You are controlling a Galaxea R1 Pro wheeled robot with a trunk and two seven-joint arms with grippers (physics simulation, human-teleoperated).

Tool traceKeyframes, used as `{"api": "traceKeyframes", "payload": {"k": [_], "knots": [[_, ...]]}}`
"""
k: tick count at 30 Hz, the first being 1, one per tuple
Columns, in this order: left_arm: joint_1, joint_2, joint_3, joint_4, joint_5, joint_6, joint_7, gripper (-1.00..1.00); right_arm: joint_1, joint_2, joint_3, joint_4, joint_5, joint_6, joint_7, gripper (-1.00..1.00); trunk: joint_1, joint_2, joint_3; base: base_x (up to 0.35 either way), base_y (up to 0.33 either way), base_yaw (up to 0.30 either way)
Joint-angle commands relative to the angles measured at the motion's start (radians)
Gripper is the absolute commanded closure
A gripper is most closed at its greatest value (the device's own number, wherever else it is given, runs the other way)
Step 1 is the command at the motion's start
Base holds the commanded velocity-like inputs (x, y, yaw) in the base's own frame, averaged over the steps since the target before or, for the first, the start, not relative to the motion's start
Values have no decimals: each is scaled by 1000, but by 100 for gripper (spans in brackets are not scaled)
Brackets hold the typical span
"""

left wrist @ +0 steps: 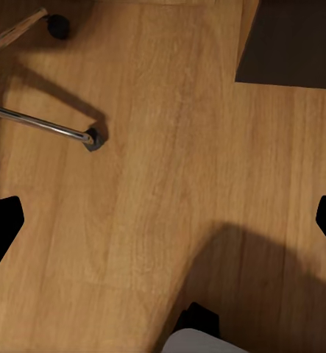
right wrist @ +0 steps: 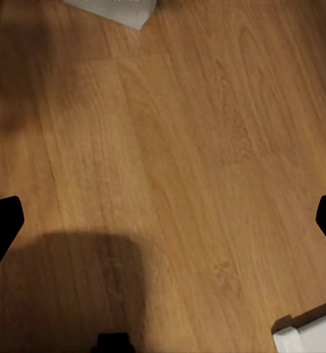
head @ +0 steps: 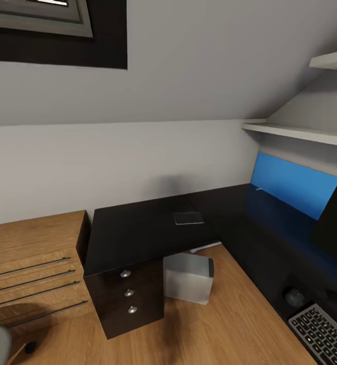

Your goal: In the bedroom, organize the workspace by keeping the computer under the desk, ensuring the monitor is on the desk, placing the keyboard on the desk next to the monitor, placing the mouse on the desk next to the keyboard, moving the folder from the swivel chair onto the desk next to the mouse, stacking the notebook on top of the folder with the pen on top of the notebook, and positioning the swivel chair next to the desk.

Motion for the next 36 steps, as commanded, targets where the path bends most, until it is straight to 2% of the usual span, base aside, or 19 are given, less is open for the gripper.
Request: {"api": "traceKeyframes", "payload": {"k": [1, 27, 31, 36], "knots": [[-1, -1, 3, -1, -6, 1, 0, -100, -1, 1, 8, 2, -6, -3, -2, -100, -4, 6, 2, 0, 0, 0], [-1, -4, 2, 3, -4, -6, 0, -100, -1, 1, 9, 2, -6, -3, -2, -100, -104, 188, 83, 0, 0, 0], [-1, -16, -18, 3, -4, -6, 0, -100, -1, 1, 8, 2, -6, -3, -2, -100, -119, 216, 96, 0, 0, 0], [-1, -14, -26, 4, -4, -6, 0, -100, -1, 2, 2, -1, -8, -8, -3, -100, -138, 251, 112, 0, 0, 0]]}}
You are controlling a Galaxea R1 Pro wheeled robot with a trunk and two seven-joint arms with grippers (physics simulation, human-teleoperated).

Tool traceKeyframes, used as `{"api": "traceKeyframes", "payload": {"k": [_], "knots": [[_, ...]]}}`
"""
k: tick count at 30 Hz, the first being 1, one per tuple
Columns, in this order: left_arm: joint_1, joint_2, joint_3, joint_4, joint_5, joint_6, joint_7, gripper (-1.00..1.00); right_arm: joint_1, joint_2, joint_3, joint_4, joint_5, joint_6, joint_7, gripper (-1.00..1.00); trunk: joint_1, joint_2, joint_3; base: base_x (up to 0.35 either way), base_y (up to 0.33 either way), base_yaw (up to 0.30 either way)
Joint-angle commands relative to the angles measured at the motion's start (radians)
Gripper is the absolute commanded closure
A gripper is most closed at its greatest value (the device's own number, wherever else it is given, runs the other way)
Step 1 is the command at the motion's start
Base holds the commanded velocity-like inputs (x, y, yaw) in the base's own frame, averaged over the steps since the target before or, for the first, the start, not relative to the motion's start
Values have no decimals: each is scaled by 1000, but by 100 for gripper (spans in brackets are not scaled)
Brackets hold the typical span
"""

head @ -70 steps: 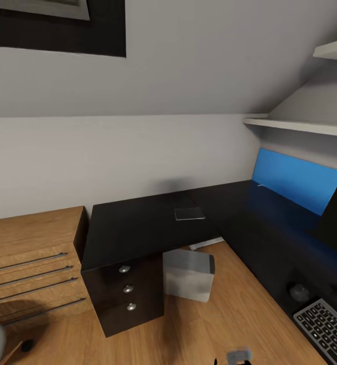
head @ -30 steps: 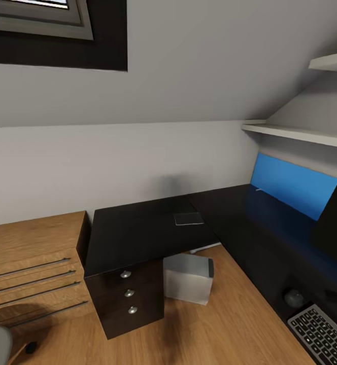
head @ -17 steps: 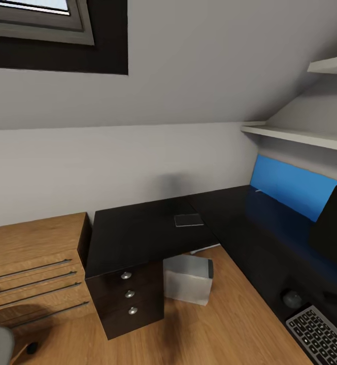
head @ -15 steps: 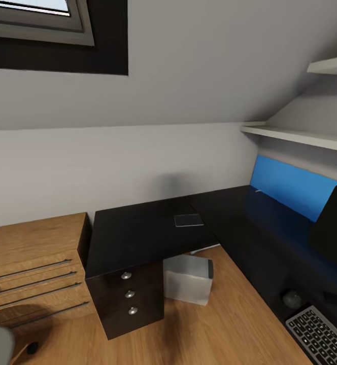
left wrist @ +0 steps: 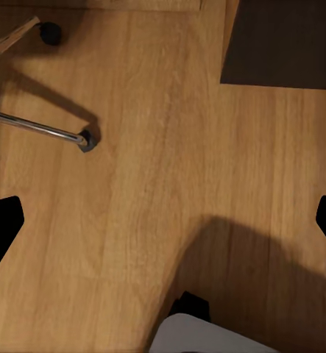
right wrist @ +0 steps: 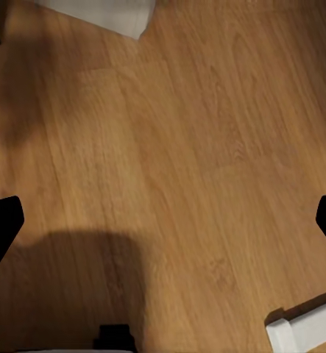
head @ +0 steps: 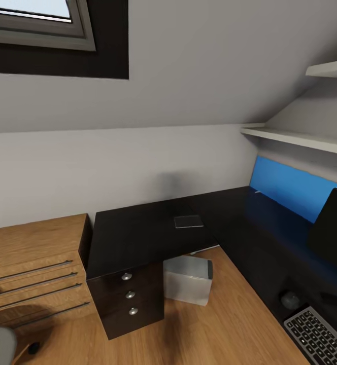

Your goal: In the bedroom, organize the workspace by keeping the computer under the desk, ensuring the monitor is on the desk, placing the keyboard on the desk next to the monitor, placing the mouse on the desk next to the keyboard, moving the folder from the swivel chair onto the desk next to the mouse, stacking the notebook on top of the folder with the pen on top of the notebook, and positioning the swivel chair next to the desk.

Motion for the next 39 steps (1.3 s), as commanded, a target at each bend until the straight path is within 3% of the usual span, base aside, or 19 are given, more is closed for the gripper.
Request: {"api": "traceKeyframes", "payload": {"k": [1, 5, 6, 7, 10, 12, 18, 19, 23, 25, 34, 39], "knots": [[-1, -1, 3, -2, -6, 5, 0, -100, -1, 1, 7, -1, -7, -4, -2, -100, -4, 6, 2, 0, 0, 0], [-1, 0, 1, 12, -6, 6, 0, -100, -13, -21, -20, -142, -11, -16, -5, -100, -19, 34, 14, 0, 0, 0], [0, 0, 1, 19, -5, 6, 0, -100, -13, -24, -29, -151, -13, -17, -5, -100, -23, 41, 17, 0, 0, 0], [0, 1, 1, 58, -5, 5, -1, -100, -15, -32, -75, -169, -14, -24, -5, -100, -27, 48, 21, 0, 0, 0], [0, 1, 1, 88, -5, 5, -4, -100, -16, -44, -101, -166, -16, -36, -5, -100, -38, 69, 30, 0, 0, 0], [0, 0, 1, 122, -4, 3, -5, -100, -16, -65, -123, -151, -16, -83, -4, -100, -46, 83, 36, 0, 0, 0], [-1, 0, -6, 137, -6, -17, -8, -100, -16, -65, -127, -141, -13, -136, -2, -100, -69, 125, 55, 0, 0, 0], [-1, -1, -11, 140, -9, -87, -8, -100, -16, -63, -127, -140, -12, -143, -2, -100, -69, 125, 55, 0, 0, 62], [-1, -2, -13, 154, -10, -194, -8, -100, -16, -62, -128, -140, -12, -146, -2, -100, -69, 125, 55, 0, 0, 173], [-1, -2, -13, 163, -10, -215, -8, -100, -16, -61, -128, -140, -12, -146, -3, -100, -69, 125, 55, 0, 0, 246], [-1, -4, -17, 174, -12, -237, -7, -100, -16, -58, -127, -140, -12, -169, -3, -100, -69, 125, 55, 0, 0, 274], [-1, -3, -18, 187, -10, -266, -5, -100, -16, -43, -127, -140, -13, -174, -7, -100, -69, 125, 55, 0, 0, 278]]}}
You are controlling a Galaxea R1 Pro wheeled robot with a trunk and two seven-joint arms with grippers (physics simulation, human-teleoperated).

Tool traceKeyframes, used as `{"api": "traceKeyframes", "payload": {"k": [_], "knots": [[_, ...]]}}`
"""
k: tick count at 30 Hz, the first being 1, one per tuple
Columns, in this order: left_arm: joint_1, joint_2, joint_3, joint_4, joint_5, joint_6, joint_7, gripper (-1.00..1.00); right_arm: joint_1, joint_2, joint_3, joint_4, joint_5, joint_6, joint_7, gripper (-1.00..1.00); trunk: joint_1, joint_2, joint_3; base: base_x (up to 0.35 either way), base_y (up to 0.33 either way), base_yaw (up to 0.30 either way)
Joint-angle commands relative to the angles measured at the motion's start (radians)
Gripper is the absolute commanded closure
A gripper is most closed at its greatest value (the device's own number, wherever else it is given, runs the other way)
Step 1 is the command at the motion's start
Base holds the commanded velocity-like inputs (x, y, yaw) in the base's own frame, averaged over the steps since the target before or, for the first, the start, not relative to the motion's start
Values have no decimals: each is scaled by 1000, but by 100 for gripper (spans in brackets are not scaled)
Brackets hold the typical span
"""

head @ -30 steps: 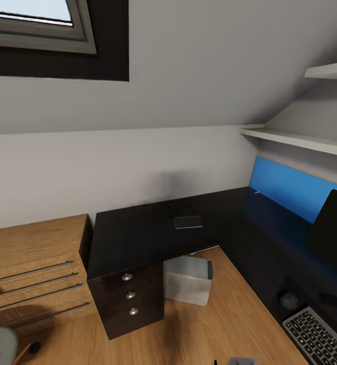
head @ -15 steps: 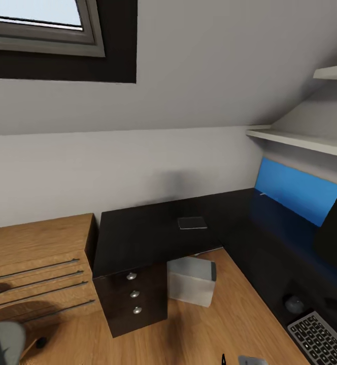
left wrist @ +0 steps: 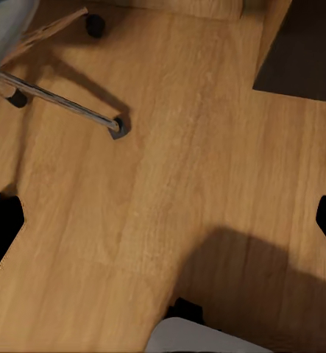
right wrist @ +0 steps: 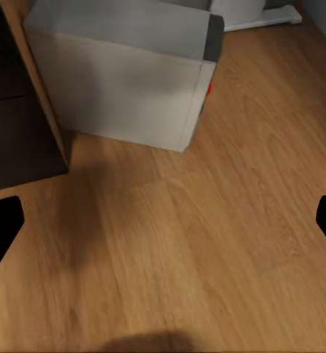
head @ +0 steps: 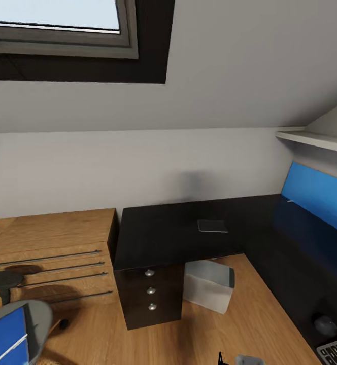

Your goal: In the bedroom, organize the workspace by keeping the computer under the desk, ensuring the monitor is on the desk, placing the keyboard on the desk next to the monitor, placing the mouse on the desk next to the keyboard, moving the folder from the swivel chair onto the desk next to the mouse, stacking the notebook on top of the folder with the pen on top of the notebook, and positioning the swivel chair next to the desk.

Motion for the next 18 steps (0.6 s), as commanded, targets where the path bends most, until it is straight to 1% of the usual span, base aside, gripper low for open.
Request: {"api": "traceKeyframes", "payload": {"k": [1, 3, 6, 9, 18], "knots": [[-1, -1, 5, 2, -6, -25, 1, -100, -1, 2, 8, 0, -3, -2, -8, -100, 0, -1, -2, 0, 0, 278], [-1, -1, 5, 12, -5, -60, 2, -100, 0, 5, 8, 0, -2, -5, -9, -100, 0, -1, -2, 0, 0, 278], [-1, -2, 4, 32, -7, -82, 2, -100, 1, 6, 8, 4, -2, -32, -10, -100, 0, -1, -2, 0, 0, 278], [-1, -2, 4, 37, -7, -87, 2, -100, 1, 7, 8, 13, -2, -44, -10, -100, 0, -1, -2, 0, 0, 278], [-1, -2, 4, 38, -8, -88, 3, -100, 1, 7, 8, 18, -2, -50, -10, -100, 0, -1, -2, 0, 0, 278]]}}
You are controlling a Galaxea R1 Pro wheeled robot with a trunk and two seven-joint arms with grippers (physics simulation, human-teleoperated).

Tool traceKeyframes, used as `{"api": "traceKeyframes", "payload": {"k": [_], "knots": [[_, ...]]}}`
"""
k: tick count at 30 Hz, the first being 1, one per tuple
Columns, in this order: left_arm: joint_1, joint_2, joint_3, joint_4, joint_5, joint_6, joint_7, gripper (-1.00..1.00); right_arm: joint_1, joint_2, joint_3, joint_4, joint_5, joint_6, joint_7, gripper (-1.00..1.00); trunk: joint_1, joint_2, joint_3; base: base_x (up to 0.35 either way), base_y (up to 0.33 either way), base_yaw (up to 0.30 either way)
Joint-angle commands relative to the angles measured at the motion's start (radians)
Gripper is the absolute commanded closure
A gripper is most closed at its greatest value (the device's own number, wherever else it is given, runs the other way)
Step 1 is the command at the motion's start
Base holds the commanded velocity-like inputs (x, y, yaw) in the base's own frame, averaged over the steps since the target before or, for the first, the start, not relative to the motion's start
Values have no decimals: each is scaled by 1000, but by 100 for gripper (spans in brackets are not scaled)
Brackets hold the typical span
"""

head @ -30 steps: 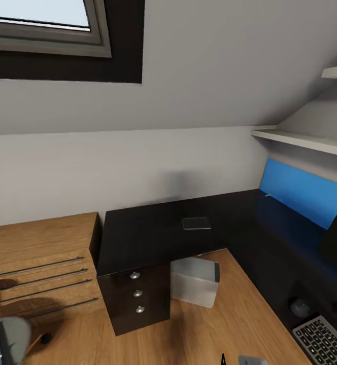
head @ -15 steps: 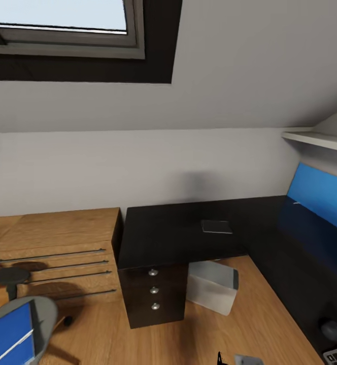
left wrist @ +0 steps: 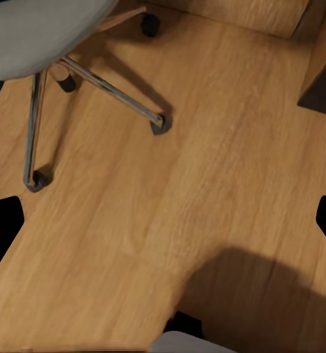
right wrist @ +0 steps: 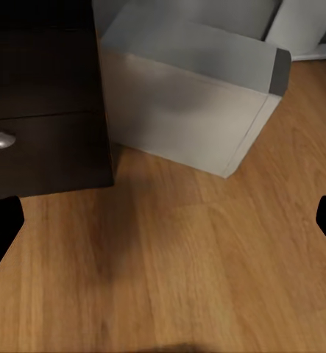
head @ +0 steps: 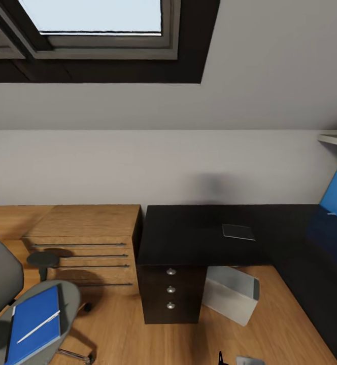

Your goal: In the bedroom, organize the workspace by keeping the computer under the desk, ensuring the monitor is on the desk, placing the keyboard on the desk next to the monitor, placing the mouse on the desk next to the keyboard, moving the folder from the swivel chair onto the desk next to the mouse, stacking the notebook on top of the folder with the pen on top of the notebook, and positioning the swivel chair next to the desk.

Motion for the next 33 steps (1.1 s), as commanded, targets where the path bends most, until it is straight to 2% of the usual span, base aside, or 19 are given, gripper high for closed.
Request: {"api": "traceKeyframes", "payload": {"k": [1, 6, 9, 13, 33], "knots": [[-1, -1, 4, 0, -7, -3, 1, -100, -1, 0, 9, 0, -1, -1, -9, -100, 0, -1, -2, 0, 0, 278], [-1, -1, 3, 1, -9, -3, 1, -100, -1, 0, 9, 0, -2, -1, -9, -100, 0, -1, -2, 0, 0, 278], [-1, -1, -3, 2, -29, -3, 2, -100, -1, 0, 9, 0, -1, -1, -9, -100, 0, -1, -2, 0, 0, 278], [-1, -1, -4, 2, -35, -3, 2, -100, -1, 0, 8, 0, -1, -1, -9, -100, 0, -1, -2, 0, 0, 278], [-1, -1, -4, 3, -39, -3, 3, -100, -1, -2, 6, 0, -2, -1, -9, -100, 0, -1, -2, 0, 0, 278]]}}
